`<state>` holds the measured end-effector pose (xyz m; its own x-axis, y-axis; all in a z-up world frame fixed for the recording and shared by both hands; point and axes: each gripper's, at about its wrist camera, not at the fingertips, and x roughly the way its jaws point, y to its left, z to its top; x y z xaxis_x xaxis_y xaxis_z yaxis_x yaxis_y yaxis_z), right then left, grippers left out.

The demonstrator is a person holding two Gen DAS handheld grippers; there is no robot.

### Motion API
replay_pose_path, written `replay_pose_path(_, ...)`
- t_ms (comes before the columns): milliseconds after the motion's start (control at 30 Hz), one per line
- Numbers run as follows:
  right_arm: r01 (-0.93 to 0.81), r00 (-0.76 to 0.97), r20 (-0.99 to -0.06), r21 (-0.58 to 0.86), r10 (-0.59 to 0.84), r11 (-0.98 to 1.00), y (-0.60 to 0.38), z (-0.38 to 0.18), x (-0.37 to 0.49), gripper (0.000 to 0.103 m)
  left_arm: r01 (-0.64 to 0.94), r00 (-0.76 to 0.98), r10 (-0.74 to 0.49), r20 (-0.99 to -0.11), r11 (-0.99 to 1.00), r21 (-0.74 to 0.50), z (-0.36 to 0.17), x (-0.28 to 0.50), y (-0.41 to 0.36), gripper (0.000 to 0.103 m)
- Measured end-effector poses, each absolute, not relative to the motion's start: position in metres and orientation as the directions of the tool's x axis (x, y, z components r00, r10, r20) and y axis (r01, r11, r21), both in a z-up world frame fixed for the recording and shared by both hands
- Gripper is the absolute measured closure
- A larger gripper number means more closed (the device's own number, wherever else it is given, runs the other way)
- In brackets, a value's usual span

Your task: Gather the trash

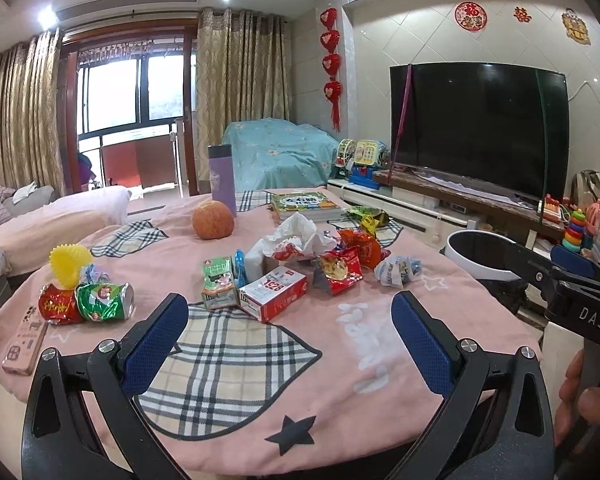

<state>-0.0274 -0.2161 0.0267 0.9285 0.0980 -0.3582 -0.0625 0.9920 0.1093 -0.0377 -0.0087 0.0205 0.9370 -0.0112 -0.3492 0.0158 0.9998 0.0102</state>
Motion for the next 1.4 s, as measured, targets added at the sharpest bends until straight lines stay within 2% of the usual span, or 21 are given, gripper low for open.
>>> replay_pose_path(967,-0.065,0.926,-0.363,0.113,0.102,0.991,-0.216,0.024,-0.026,0.0,0.026,0.933,-0.021,-0.359,1.0,0.01,0.016,-0.032,-0.01,0.0)
replay_pose_path(1400,-0.068,0.917,-0.383,0.115,0.108,0.991,-0.213,0.019,-0.018,0.0,0.038,0.919,-0.037,-0.393,0.999,-0.005,0.011,-0.023,-0.006,0.0)
